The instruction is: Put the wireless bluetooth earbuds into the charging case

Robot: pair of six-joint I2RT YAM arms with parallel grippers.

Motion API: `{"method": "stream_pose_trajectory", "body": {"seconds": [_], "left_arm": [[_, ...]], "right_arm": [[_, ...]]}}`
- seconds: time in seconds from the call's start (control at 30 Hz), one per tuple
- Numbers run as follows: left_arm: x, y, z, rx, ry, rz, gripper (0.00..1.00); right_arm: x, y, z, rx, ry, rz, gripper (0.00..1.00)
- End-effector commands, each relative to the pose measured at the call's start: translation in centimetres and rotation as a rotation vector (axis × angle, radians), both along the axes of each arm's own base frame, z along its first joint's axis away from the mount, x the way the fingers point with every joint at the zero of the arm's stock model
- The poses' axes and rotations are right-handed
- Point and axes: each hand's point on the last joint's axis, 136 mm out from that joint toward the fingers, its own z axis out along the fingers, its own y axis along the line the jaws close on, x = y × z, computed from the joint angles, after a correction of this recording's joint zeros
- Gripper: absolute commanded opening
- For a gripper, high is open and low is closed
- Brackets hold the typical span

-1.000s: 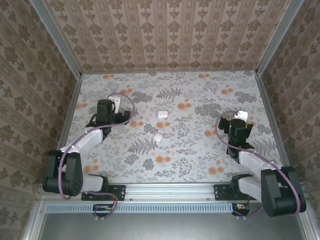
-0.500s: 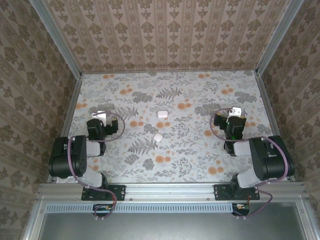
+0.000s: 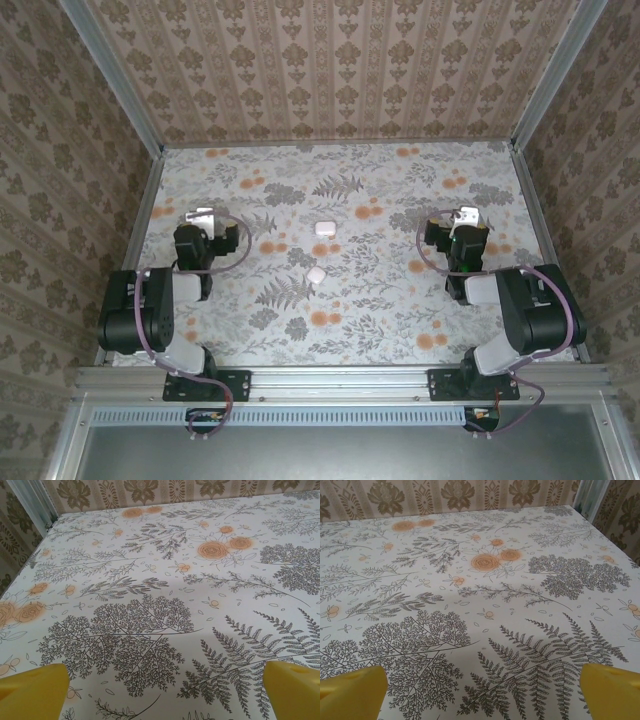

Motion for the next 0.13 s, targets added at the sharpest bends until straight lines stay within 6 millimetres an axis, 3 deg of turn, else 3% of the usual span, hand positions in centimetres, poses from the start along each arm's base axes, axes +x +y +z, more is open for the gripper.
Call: {"method": "stream_pose_trajectory", "body": {"seconds": [0.0,0.1], "left_arm": [[0.15,-0.12,0.27,0.009,-0.006,-0.006,1.0],[0.16,-0.08,0.3,0.009,-0.007,-0.006,1.0]], "right_arm": [[0.72,0.65,0.8,-0.005,-0.021,0.032,1.0],[0.7,0.66,0.87,-0.005,-0.024,0.033,1.0]]}}
